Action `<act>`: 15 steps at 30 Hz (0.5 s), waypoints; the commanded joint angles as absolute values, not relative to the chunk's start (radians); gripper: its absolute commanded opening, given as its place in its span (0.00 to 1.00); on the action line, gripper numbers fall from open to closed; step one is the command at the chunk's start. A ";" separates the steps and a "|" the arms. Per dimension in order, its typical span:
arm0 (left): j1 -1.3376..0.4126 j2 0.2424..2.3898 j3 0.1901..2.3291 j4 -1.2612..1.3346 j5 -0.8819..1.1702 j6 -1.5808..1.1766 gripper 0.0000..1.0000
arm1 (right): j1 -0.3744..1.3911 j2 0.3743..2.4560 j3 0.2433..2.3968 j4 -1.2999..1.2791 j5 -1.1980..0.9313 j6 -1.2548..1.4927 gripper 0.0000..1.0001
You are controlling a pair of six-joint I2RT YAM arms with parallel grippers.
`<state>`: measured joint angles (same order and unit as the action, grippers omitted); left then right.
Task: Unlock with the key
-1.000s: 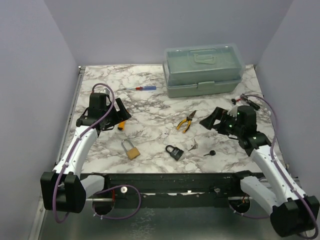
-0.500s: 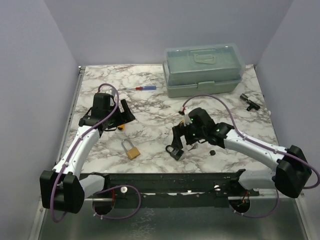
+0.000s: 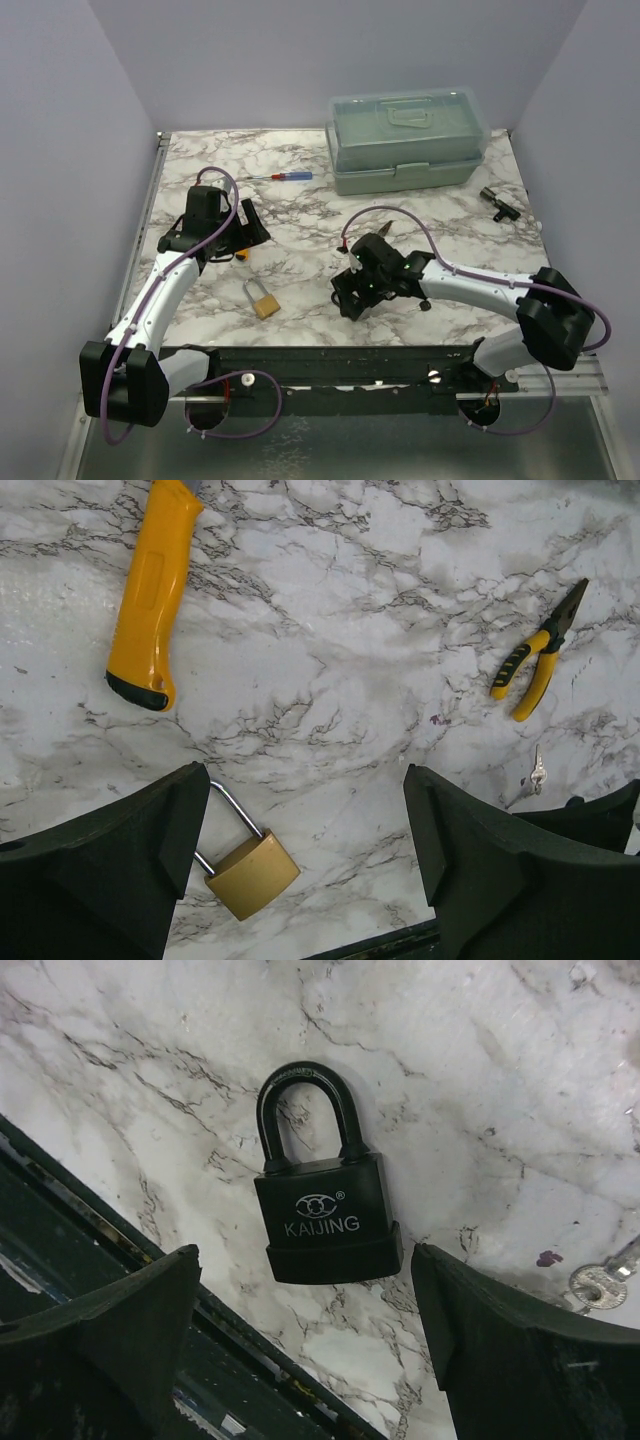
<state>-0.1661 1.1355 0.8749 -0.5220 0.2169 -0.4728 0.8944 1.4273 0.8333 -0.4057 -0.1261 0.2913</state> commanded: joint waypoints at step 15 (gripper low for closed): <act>-0.172 1.140 0.907 -0.536 0.210 -0.459 0.85 | 0.972 1.575 0.897 -0.462 0.030 0.326 0.86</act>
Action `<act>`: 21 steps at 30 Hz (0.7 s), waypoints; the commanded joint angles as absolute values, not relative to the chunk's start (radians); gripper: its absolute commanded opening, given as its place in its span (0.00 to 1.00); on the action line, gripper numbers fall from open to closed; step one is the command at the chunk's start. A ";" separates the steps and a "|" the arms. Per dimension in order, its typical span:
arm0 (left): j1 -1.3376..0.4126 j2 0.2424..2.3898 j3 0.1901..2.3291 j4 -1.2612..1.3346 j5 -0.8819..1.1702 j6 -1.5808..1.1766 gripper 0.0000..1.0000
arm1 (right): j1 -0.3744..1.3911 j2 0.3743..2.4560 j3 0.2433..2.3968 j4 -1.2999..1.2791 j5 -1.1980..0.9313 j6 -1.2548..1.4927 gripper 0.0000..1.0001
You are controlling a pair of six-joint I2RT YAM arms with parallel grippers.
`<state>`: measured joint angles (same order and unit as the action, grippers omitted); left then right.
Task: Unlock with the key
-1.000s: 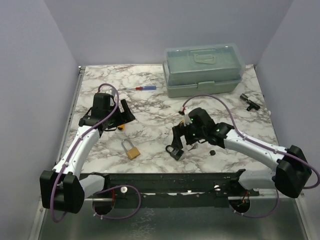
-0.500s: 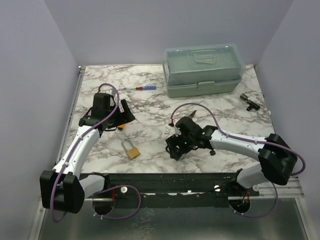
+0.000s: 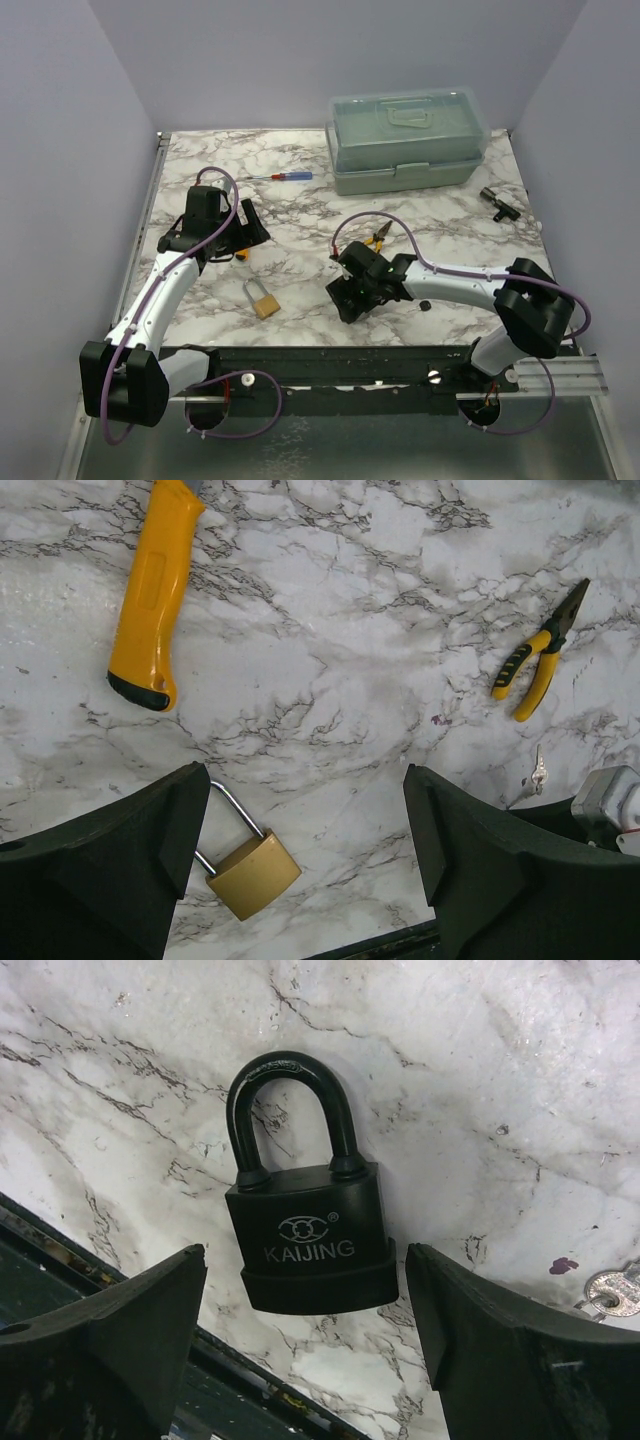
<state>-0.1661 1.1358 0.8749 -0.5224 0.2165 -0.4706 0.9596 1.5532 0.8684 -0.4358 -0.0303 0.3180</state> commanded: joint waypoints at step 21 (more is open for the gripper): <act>-0.172 1.117 0.905 -0.538 0.220 -0.463 0.85 | 0.982 1.287 0.919 -1.016 0.667 1.499 1.00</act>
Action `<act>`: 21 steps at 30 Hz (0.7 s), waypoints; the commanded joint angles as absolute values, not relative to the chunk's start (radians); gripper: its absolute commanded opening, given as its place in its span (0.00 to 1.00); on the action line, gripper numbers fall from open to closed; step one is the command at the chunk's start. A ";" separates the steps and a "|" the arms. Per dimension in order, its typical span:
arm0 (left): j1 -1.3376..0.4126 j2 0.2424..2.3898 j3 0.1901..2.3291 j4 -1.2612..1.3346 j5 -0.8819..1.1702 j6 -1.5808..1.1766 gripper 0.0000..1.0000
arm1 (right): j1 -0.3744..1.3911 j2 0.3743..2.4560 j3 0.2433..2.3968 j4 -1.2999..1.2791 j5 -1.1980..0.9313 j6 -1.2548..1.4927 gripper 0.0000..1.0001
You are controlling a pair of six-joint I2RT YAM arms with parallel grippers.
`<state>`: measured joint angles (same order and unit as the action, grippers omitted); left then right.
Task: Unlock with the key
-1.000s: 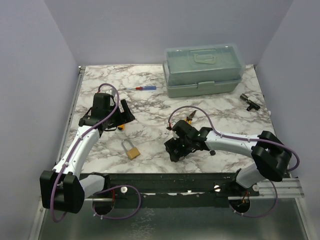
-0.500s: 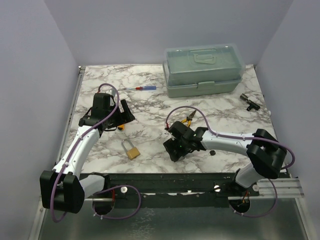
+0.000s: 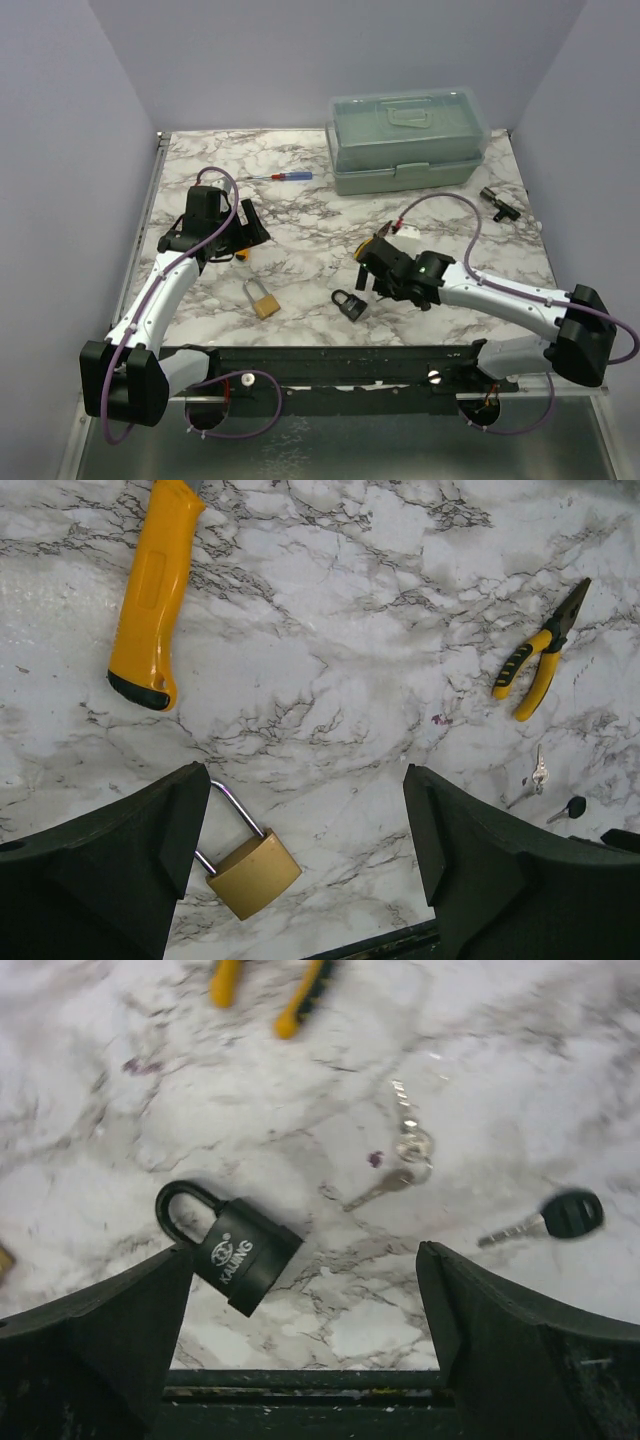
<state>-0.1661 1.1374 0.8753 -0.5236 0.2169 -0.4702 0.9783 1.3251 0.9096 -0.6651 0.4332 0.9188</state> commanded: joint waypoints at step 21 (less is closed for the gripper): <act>-0.172 1.085 0.901 -0.541 0.224 -0.467 0.85 | 0.496 1.241 0.772 -1.015 0.367 1.534 0.73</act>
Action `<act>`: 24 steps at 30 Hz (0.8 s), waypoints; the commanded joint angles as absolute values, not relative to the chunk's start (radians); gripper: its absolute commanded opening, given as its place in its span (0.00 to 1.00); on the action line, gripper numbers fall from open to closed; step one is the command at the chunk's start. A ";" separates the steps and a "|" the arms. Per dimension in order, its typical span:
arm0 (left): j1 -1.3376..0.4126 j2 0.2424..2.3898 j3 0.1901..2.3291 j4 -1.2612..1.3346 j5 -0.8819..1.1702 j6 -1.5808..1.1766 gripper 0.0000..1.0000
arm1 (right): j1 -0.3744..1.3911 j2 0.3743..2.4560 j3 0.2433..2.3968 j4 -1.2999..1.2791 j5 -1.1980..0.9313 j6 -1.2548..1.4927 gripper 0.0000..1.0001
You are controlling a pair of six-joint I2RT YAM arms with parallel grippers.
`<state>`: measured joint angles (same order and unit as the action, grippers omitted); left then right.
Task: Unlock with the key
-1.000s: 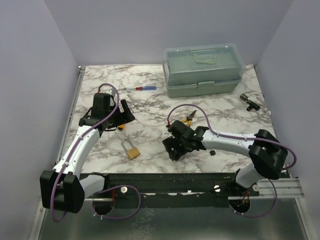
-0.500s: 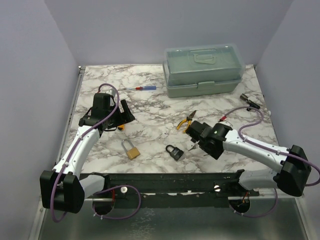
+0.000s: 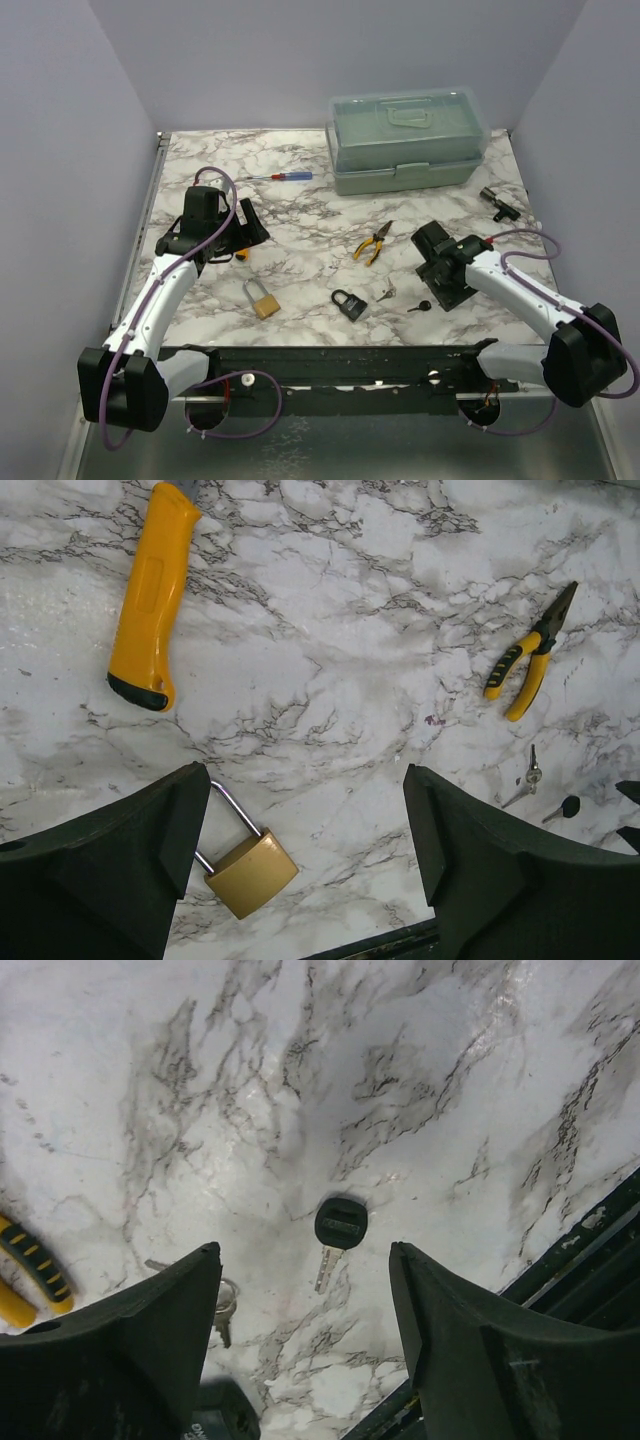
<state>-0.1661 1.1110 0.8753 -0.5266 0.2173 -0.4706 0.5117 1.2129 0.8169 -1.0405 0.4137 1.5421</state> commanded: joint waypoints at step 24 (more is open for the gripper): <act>-0.172 1.081 0.903 -0.547 0.217 -0.464 0.85 | 0.471 1.354 0.637 -0.822 0.274 1.473 0.50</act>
<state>-0.1661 1.0954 0.8753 -0.5274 0.2169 -0.4706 0.4759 1.3415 0.6785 -0.8486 0.2852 1.4651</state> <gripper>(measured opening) 0.854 0.523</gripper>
